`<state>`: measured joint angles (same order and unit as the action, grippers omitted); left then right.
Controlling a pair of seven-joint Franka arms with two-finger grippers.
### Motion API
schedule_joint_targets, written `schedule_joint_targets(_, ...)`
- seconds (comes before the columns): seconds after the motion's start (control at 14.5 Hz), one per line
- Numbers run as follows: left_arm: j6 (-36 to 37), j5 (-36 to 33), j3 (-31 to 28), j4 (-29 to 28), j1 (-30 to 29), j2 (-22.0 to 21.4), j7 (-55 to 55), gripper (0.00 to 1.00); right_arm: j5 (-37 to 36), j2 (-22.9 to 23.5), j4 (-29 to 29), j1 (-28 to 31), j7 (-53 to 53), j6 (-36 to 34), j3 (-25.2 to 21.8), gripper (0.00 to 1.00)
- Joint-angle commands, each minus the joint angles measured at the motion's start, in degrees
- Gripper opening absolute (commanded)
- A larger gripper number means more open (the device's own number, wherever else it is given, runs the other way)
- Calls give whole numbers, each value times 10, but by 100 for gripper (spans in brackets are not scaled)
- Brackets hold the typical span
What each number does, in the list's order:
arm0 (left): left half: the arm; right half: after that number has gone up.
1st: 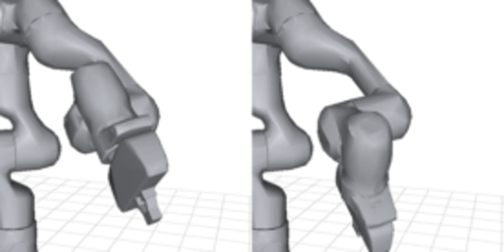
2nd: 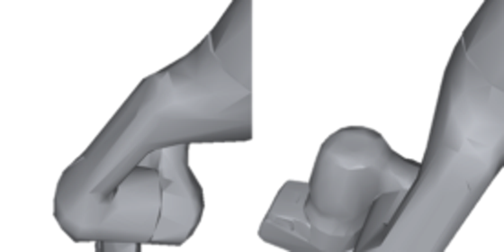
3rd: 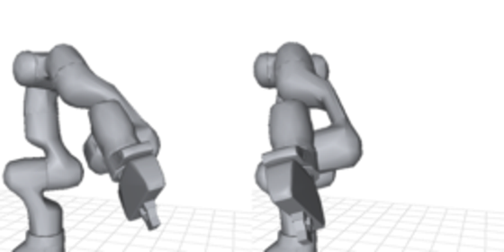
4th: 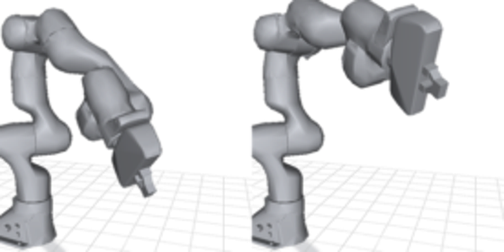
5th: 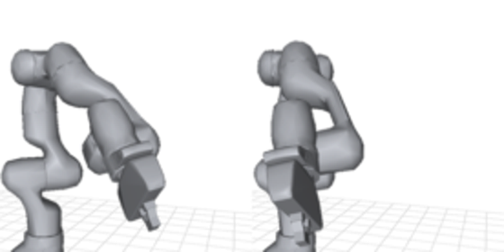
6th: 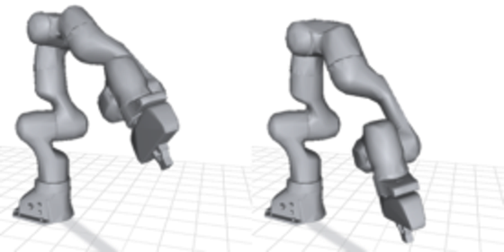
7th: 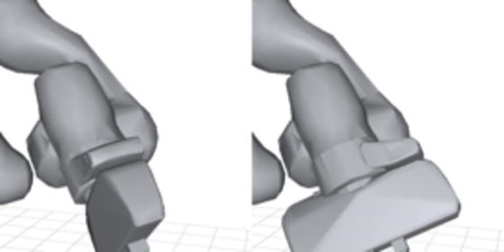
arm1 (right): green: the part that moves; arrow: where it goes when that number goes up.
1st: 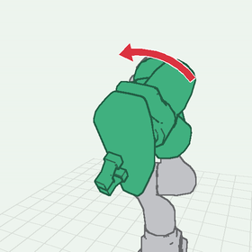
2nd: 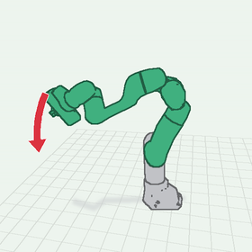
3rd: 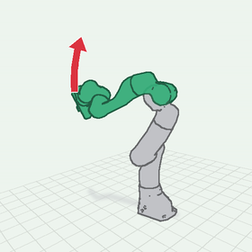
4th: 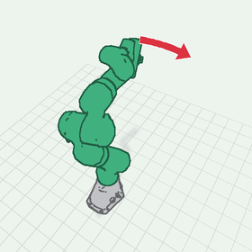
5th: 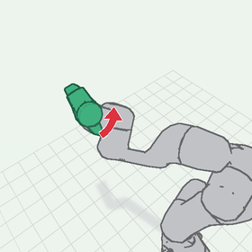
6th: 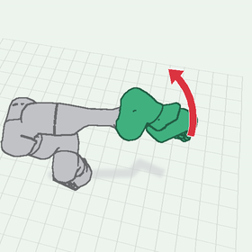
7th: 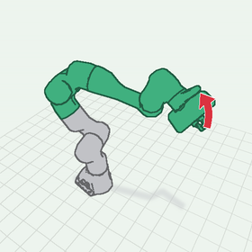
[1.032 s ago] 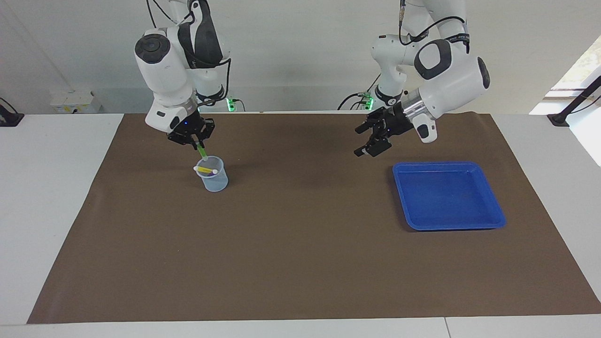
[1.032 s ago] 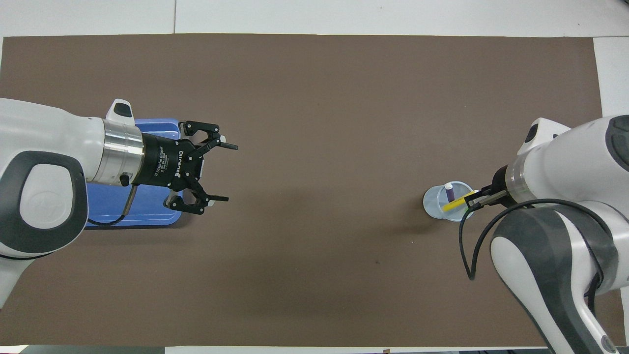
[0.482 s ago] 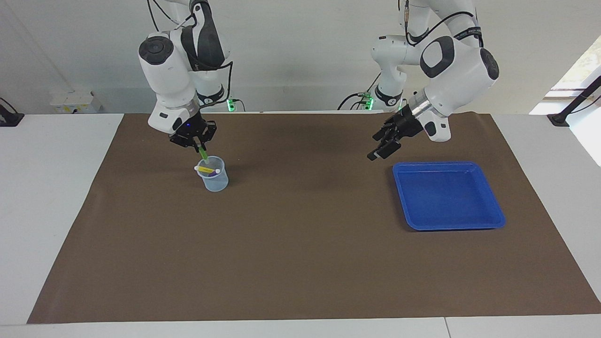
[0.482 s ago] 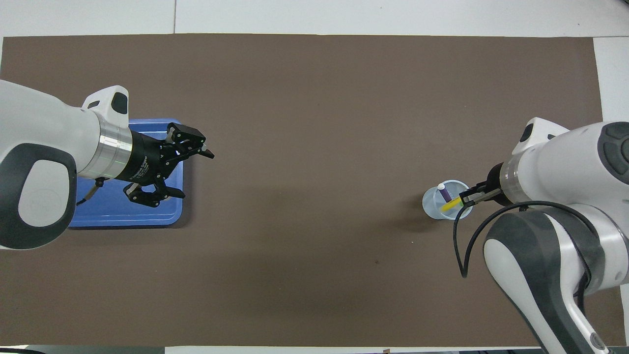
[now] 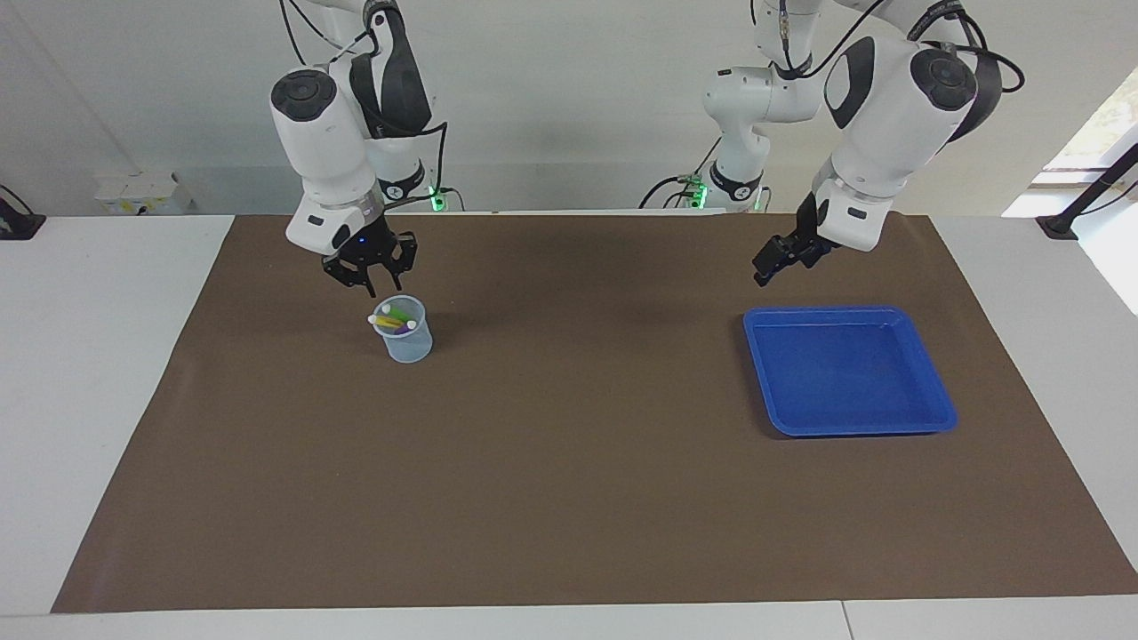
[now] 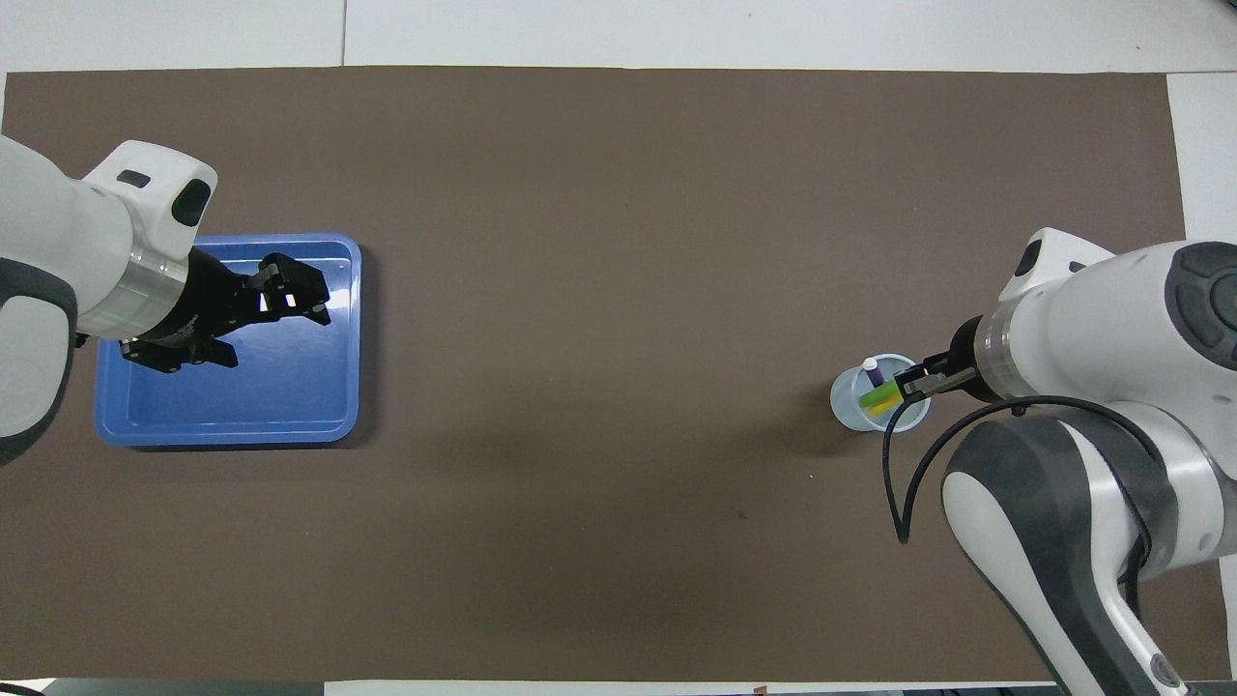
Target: Transfer and insert pens with both arms
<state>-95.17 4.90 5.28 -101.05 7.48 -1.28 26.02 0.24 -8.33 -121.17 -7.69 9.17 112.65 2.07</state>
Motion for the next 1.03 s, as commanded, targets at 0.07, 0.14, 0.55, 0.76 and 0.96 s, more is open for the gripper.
schedule_joint_targets(0.07,88,-58,0,72,-8,11,-168,100,0,-5,39,16,-7,-2,0,100)
schedule_joint_targets(0.14,104,-68,-2,80,-11,11,-207,100,1,-5,61,16,-8,-21,1,100)
schedule_joint_targets(0.55,109,-74,-11,87,-25,1,-294,100,10,47,309,50,-77,-281,-1,100)
schedule_joint_targets(0.76,55,-43,-19,77,-43,0,-280,100,8,65,379,83,-80,-342,-1,100)
schedule_joint_targets(0.96,77,-26,-18,96,-47,5,-261,100,4,72,385,49,-81,-360,-25,100)
